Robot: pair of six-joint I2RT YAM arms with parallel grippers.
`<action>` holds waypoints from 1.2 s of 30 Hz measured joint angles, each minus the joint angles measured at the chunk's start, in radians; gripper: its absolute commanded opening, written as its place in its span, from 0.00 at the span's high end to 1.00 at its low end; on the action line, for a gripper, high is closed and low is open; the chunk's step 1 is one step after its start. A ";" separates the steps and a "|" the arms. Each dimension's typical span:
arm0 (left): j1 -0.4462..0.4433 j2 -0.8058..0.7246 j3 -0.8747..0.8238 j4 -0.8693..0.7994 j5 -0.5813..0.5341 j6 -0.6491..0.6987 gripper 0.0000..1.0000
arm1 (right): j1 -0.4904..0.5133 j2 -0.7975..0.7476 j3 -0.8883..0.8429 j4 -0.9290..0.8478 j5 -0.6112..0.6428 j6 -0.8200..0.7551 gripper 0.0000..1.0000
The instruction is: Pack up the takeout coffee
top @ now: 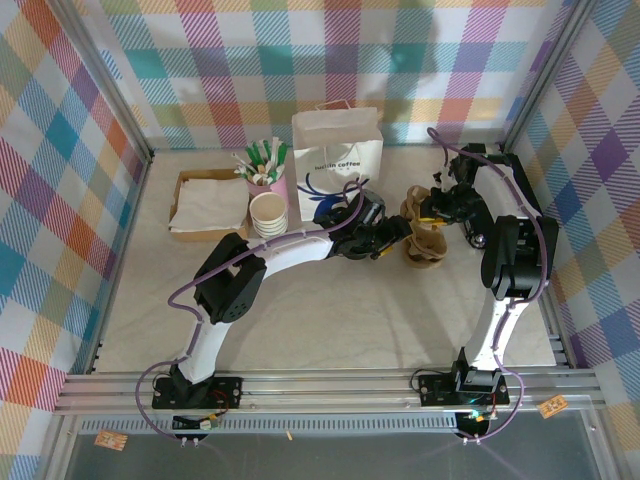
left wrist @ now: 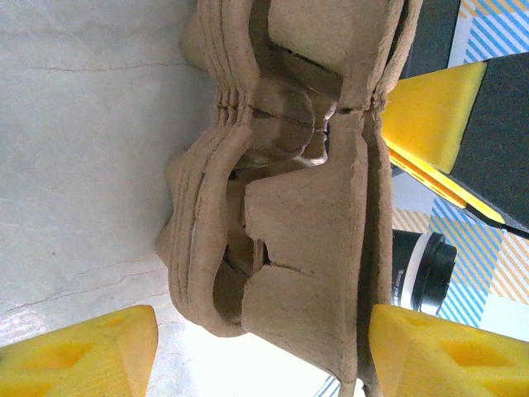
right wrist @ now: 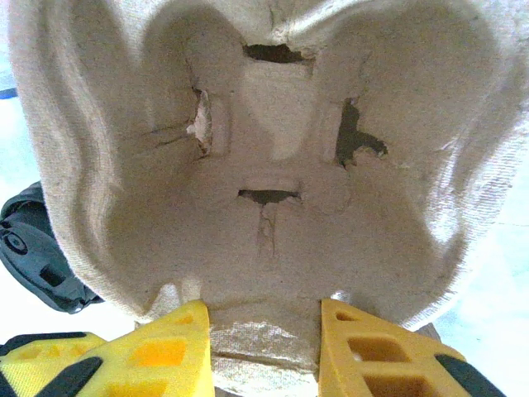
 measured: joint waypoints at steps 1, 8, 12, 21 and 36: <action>0.000 0.000 0.000 0.000 0.000 -0.003 0.32 | -0.002 0.000 0.000 0.000 -0.005 0.000 0.71; 0.000 0.004 -0.006 0.015 0.006 -0.010 0.32 | -0.018 0.000 -0.020 0.005 -0.046 0.004 0.72; 0.000 0.020 -0.006 0.018 0.006 -0.010 0.32 | -0.025 0.000 -0.020 0.000 -0.062 0.004 0.72; -0.001 0.045 0.011 0.018 0.006 -0.010 0.32 | -0.042 0.000 -0.023 -0.005 -0.075 0.003 0.71; -0.001 0.079 0.046 0.013 0.007 -0.009 0.32 | -0.047 -0.001 -0.016 -0.084 -0.064 -0.011 0.70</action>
